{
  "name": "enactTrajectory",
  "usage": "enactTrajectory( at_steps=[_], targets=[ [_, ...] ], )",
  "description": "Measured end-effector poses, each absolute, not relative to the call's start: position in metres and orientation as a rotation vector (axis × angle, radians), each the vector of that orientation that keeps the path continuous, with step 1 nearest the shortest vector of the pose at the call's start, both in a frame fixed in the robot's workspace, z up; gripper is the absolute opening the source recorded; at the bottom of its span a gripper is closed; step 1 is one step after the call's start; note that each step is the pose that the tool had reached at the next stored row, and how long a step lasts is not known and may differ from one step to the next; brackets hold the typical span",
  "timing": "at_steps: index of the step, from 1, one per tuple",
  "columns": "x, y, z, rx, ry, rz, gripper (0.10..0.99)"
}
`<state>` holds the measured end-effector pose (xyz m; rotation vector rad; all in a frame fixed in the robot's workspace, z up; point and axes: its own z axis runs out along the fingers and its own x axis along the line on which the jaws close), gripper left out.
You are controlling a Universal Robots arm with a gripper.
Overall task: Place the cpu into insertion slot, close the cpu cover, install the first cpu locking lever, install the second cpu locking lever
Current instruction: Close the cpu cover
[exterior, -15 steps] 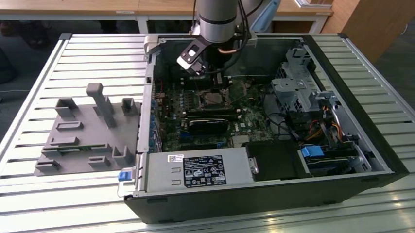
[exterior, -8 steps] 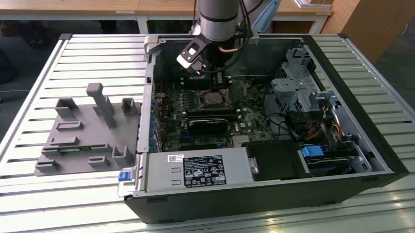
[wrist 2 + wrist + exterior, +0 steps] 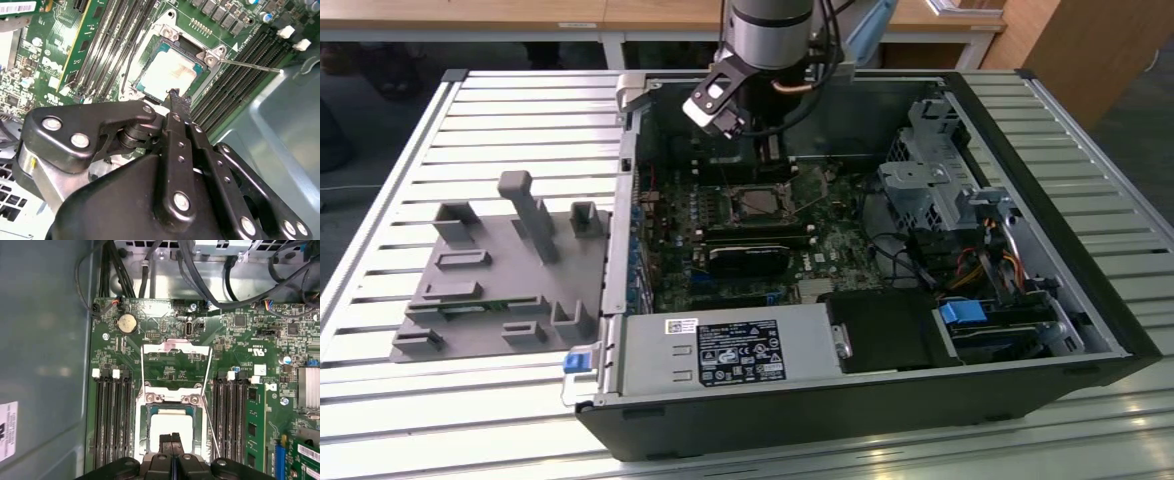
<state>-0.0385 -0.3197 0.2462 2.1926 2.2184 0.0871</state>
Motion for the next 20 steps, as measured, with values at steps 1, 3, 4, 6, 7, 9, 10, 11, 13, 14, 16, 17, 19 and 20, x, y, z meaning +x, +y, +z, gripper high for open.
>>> enactTrajectory(
  at_steps=[1,3,4,6,7,9,10,11,13,14,16,17,19,20],
  targets=[
    [-0.039,-0.320,0.247,2.195,2.221,0.093,0.106],
    [-0.039,-0.321,0.247,2.201,2.225,0.105,0.106],
    [-0.039,-0.322,0.247,2.202,2.226,0.108,0.106],
    [-0.039,-0.325,0.247,2.203,2.227,0.110,0.106],
    [-0.038,-0.325,0.247,2.204,2.228,0.109,0.106],
    [-0.037,-0.325,0.247,2.211,2.235,0.105,0.106],
    [-0.036,-0.325,0.247,2.216,2.239,0.102,0.106],
    [-0.035,-0.326,0.247,2.220,2.243,0.098,0.106],
    [-0.032,-0.326,0.247,2.221,2.246,0.096,0.106],
    [-0.031,-0.326,0.247,2.219,2.249,0.097,0.106],
    [-0.027,-0.326,0.246,2.216,2.258,0.104,0.106],
    [-0.025,-0.326,0.246,2.214,2.262,0.106,0.106],
    [-0.019,-0.326,0.246,2.210,2.267,0.105,0.106],
    [-0.017,-0.326,0.246,2.209,2.269,0.105,0.106]
  ],
)
